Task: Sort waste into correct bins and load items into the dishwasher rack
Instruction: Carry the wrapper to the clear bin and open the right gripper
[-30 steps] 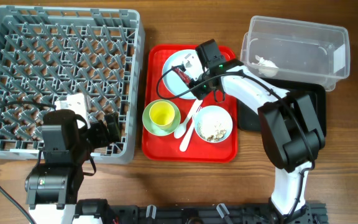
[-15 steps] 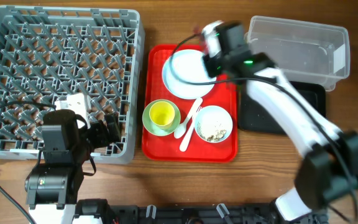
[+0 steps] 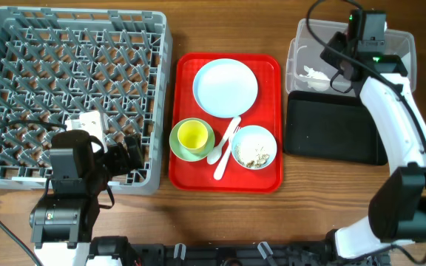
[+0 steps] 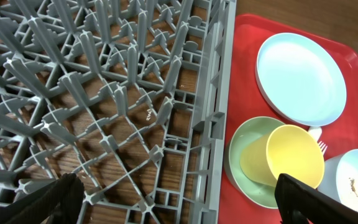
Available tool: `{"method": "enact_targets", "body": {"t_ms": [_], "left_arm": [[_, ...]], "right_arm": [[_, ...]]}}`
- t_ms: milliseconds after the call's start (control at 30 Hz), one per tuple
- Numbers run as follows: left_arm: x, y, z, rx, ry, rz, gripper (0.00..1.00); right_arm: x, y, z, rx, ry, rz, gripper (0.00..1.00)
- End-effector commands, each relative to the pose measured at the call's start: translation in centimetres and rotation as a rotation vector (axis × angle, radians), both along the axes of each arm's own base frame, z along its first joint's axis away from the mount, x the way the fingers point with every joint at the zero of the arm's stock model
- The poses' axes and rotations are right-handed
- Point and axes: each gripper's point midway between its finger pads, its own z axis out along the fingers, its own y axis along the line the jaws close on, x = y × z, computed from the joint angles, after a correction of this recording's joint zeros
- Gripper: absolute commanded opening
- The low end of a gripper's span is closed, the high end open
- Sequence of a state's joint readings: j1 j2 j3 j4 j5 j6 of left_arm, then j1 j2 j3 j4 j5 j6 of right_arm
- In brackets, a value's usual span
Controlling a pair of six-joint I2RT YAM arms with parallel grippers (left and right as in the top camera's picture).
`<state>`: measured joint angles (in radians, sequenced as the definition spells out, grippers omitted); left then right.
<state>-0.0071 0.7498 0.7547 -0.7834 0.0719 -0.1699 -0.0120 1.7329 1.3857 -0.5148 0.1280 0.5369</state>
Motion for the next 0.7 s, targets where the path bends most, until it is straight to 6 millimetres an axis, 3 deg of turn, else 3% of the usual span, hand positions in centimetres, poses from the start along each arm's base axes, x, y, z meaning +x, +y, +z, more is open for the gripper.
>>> {"method": "enact_targets", "body": {"t_ms": [0,167,267,400,667], "left_arm": [[0.2,0.3,0.9,0.002,-0.021,0.021,1.00],[0.2,0.3,0.9,0.002,-0.021,0.021,1.00],[0.2,0.3,0.9,0.002,-0.021,0.021,1.00],[0.2,0.3,0.9,0.002,-0.021,0.021,1.00],[0.2,0.3,0.9,0.002,-0.021,0.021,1.00]], "right_arm": [[0.5,1.9,-1.9,0.123,0.032,0.023,0.56],[1.4,3.9,-0.6,0.140,-0.025,0.187,0.48],[1.5,3.8,-0.6,0.134,-0.028,0.182,0.38],[1.3,3.7,-1.5,0.131,0.001,0.173,0.04],[0.4,3.7,-6.4,0.148,0.141,0.160,0.04]]}}
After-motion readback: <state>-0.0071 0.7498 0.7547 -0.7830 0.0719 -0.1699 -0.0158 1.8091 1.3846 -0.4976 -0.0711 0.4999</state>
